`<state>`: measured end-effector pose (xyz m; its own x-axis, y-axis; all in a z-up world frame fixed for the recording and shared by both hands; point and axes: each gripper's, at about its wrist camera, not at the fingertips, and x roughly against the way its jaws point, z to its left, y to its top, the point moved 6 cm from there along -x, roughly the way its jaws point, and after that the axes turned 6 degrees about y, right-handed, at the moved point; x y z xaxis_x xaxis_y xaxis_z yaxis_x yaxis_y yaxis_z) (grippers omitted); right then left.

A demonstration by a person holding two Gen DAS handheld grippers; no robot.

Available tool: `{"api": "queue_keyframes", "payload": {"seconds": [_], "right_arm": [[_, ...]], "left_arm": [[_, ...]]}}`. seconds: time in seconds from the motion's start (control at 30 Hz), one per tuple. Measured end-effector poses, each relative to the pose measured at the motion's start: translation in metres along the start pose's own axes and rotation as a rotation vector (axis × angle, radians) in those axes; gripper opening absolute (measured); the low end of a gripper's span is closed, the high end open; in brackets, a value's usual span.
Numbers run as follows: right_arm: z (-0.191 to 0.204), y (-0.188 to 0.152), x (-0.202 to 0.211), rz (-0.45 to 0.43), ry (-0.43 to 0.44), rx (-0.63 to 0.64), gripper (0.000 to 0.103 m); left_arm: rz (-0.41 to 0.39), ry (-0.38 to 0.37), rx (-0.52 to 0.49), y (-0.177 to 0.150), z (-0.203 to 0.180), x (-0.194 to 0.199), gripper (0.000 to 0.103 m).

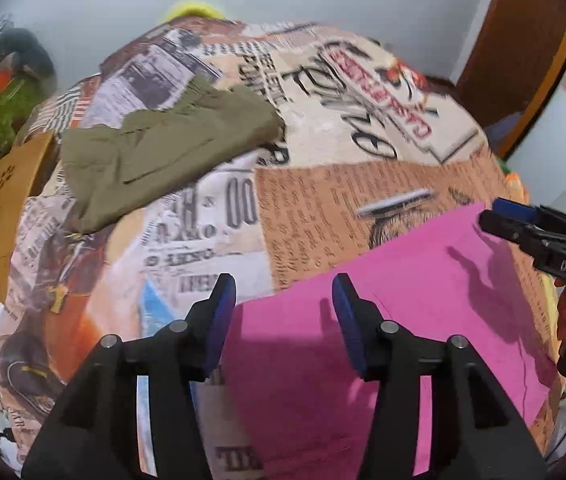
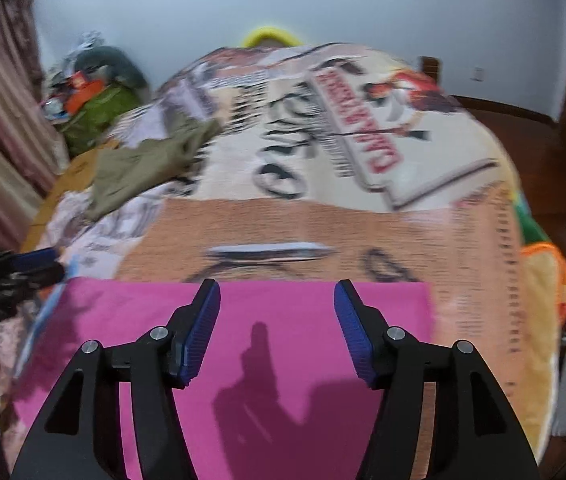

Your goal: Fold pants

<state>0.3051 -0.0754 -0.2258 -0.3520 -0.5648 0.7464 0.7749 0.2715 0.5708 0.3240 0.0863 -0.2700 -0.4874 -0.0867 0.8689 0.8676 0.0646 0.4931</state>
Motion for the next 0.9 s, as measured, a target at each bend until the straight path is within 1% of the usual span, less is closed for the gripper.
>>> {"api": "queue_keyframes", "payload": {"seconds": [0.13,0.17,0.23,0.3,0.4,0.53,0.63,0.73,0.9], "right_arm": [[0.022,-0.013,-0.031,0.105,0.043,0.030,0.055],[0.029,-0.020,-0.040,0.139,0.061,0.034,0.055],[0.041,-0.035,-0.052,0.192,0.077,0.066,0.055],[0.049,-0.046,-0.057,0.213,0.051,0.121,0.055],[0.055,-0.053,-0.050,0.199,0.022,0.168,0.055],[0.054,-0.065,-0.036,0.216,0.043,0.151,0.055],[0.055,-0.079,-0.025,0.215,0.019,0.180,0.055],[0.054,-0.088,-0.012,0.200,-0.014,0.196,0.055],[0.052,-0.106,0.009,0.198,-0.039,0.187,0.055]], "left_arm": [[0.097,0.011,-0.067,-0.017,-0.015,-0.025,0.050],[0.102,0.025,-0.080,-0.022,-0.016,-0.027,0.051],[0.083,0.036,-0.099,-0.028,-0.016,-0.026,0.053],[0.081,0.029,-0.104,-0.031,-0.014,-0.023,0.054],[0.082,0.030,-0.110,-0.037,-0.012,-0.019,0.055],[0.065,0.038,-0.093,-0.046,-0.011,-0.011,0.055],[0.050,0.047,-0.089,-0.054,-0.012,0.000,0.055],[0.061,0.047,-0.098,-0.066,-0.013,0.008,0.057],[0.032,0.101,-0.131,-0.085,-0.016,0.025,0.059]]}}
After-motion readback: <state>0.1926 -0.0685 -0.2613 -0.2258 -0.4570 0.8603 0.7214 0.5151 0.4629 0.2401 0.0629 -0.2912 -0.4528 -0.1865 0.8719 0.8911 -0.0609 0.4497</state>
